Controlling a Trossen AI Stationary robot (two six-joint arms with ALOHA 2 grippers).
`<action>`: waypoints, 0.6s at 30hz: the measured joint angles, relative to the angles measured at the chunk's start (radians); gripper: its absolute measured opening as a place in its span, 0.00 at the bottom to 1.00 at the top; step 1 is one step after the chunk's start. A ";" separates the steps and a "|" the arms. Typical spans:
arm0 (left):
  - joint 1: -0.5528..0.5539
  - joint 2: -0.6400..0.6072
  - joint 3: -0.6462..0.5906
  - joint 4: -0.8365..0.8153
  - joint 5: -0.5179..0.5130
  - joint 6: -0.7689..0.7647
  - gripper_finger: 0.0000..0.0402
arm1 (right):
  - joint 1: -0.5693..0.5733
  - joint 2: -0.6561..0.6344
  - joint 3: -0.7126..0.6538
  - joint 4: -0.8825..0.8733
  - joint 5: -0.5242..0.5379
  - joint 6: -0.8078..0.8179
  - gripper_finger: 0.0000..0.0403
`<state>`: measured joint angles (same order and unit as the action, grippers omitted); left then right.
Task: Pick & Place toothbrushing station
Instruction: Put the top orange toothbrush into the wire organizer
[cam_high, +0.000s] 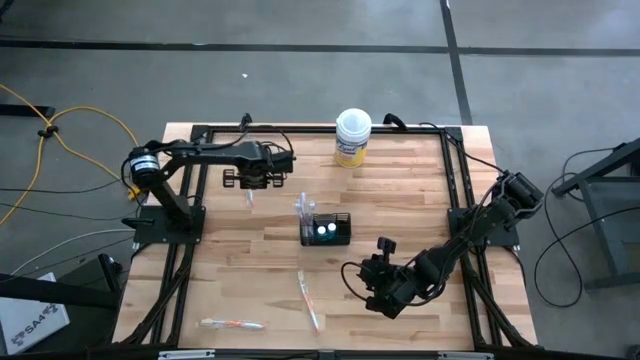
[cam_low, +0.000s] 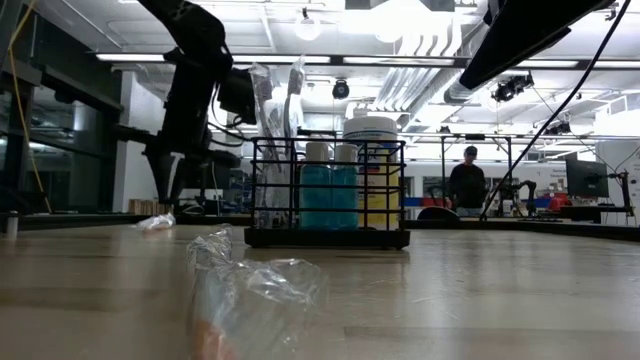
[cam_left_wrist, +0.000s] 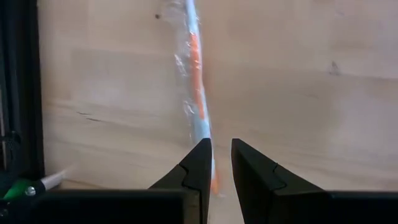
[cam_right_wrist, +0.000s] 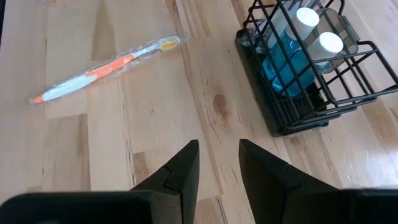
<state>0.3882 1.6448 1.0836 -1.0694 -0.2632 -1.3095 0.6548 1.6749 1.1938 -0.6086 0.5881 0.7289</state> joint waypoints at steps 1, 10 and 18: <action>-0.008 0.001 0.000 0.003 -0.001 0.002 0.14 | 0.000 0.000 0.000 0.000 -0.006 0.002 0.26; -0.015 0.002 -0.007 0.001 -0.007 0.036 0.14 | 0.028 0.000 0.000 0.021 -0.013 0.009 0.26; 0.061 -0.015 -0.009 0.014 0.073 0.217 0.11 | 0.039 0.000 0.000 0.026 -0.012 0.011 0.26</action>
<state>0.4491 1.6296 1.0748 -1.0551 -0.1906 -1.0922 0.6941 1.6749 1.1938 -0.5830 0.5766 0.7395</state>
